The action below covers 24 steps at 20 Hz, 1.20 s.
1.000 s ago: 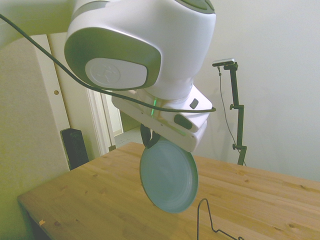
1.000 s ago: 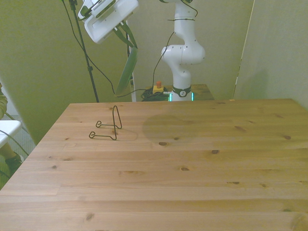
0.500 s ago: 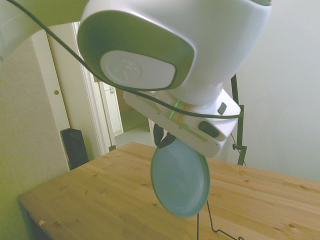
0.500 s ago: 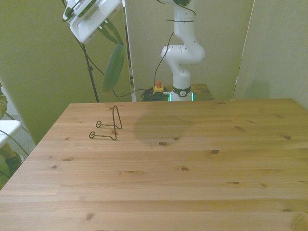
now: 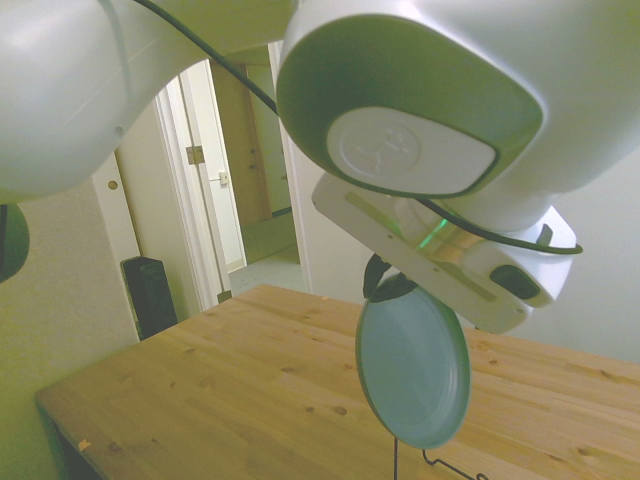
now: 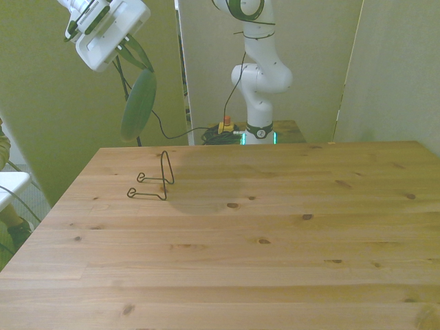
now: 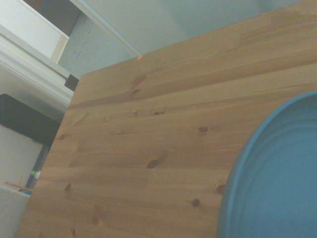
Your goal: Load the plate
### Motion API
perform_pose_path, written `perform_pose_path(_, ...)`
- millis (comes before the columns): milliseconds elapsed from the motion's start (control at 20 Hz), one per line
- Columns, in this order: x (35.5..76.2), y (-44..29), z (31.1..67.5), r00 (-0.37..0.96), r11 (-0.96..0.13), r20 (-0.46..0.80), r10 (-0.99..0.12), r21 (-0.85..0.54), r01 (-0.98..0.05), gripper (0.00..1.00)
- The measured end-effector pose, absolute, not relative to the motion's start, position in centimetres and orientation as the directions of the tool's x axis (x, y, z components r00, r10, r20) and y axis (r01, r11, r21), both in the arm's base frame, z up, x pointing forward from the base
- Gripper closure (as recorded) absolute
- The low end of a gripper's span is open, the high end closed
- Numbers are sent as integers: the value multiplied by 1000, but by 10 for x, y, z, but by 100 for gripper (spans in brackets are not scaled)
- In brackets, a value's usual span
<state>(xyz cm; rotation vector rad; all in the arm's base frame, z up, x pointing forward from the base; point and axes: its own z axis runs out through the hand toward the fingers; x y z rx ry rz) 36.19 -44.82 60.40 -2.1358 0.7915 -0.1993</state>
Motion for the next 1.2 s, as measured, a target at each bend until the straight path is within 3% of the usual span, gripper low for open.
perform_pose_path(650,394,-448,573,832,-463,-142,-537,-774,-431,100)
perform_pose_path(1200,374,-448,533,847,-465,-96,-523,-801,-378,100)
